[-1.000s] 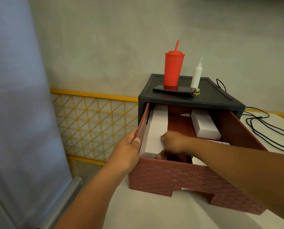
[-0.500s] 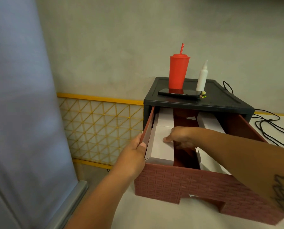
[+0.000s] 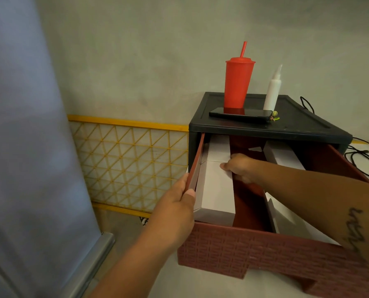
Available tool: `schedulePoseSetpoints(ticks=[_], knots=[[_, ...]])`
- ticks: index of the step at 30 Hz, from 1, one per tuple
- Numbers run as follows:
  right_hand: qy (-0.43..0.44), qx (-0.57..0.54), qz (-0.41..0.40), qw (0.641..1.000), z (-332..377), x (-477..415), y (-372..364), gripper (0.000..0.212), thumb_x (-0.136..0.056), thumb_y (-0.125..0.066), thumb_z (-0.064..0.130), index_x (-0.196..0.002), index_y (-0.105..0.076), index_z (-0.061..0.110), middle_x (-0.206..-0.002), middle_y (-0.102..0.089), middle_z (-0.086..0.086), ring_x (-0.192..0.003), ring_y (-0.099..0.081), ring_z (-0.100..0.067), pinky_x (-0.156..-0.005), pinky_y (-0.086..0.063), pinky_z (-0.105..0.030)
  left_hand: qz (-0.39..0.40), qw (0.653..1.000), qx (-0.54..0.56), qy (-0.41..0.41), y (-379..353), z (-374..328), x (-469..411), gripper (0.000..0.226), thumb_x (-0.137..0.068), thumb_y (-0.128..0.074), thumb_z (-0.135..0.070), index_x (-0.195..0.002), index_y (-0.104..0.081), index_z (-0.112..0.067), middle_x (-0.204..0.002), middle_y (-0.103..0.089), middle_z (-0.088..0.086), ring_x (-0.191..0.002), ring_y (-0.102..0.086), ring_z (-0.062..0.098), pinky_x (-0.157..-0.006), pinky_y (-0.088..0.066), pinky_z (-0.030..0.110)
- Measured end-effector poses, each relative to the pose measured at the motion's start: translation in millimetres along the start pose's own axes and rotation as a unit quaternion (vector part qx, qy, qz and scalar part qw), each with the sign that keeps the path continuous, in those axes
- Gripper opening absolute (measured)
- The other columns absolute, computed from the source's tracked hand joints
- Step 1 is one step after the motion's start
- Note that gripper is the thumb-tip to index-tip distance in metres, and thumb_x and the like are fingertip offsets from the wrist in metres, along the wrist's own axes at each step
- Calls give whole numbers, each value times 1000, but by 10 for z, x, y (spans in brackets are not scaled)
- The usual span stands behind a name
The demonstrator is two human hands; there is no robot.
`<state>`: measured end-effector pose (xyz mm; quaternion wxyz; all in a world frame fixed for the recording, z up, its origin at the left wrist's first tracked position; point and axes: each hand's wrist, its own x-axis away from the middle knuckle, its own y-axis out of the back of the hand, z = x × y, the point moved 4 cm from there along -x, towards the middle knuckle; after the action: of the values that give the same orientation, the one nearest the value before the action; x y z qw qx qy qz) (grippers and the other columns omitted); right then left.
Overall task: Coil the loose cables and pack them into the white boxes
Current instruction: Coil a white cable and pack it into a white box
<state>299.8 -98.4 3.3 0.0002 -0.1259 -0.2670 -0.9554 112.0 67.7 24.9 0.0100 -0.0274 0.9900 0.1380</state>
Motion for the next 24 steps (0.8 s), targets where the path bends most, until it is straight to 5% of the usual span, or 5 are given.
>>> schedulePoseSetpoints(ticks=[4, 10, 13, 17, 24], knots=[[17, 91, 20, 995, 120, 193, -12, 46, -93, -54, 22, -132, -40, 2, -132, -46, -15, -119, -47, -32, -101, -43, -41, -8, 1000, -3, 1, 8, -23, 19, 45, -100, -34, -23, -143, -33, -36, -138, -48, -12, -125, -46, 9, -110, -35, 36], [-14, 166, 260, 951, 98, 828, -132, 101, -63, -83, 30, -143, -24, 9, -142, -40, -8, -129, -40, -28, -98, -44, -41, -14, 1000, 0, 8, 20, -42, 18, 44, -100, -35, -22, -143, -34, -35, -139, -48, -11, -125, -46, 9, -109, -35, 33], [21, 287, 240, 927, 29, 1030, -160, 105, -68, -81, 26, -145, -12, 10, -127, -48, -11, -104, -54, -22, -77, -50, -29, -18, 1000, -7, 5, 10, -65, 31, 43, -101, -33, -23, -142, -33, -35, -135, -49, -11, -116, -49, 7, -93, -41, 23], [81, 390, 154, 904, 33, 1021, -148, 106, -68, -80, 32, -145, -12, 8, -137, -43, -12, -119, -46, -29, -99, -44, -35, -17, 1000, 7, -4, -6, -112, 69, 41, -102, -31, -22, -140, -37, -34, -107, -54, -21, -92, -51, -5, -69, -38, 12], [88, 365, 193, 906, 55, 1106, -46, 109, -74, -71, 47, -149, 1, 14, -156, -16, -10, -141, -20, -31, -113, -23, -39, -33, 999, 2, -8, -1, -152, 95, 38, -101, -34, -19, -135, -42, -34, -118, -56, -13, -104, -53, 4, -86, -40, 20]])
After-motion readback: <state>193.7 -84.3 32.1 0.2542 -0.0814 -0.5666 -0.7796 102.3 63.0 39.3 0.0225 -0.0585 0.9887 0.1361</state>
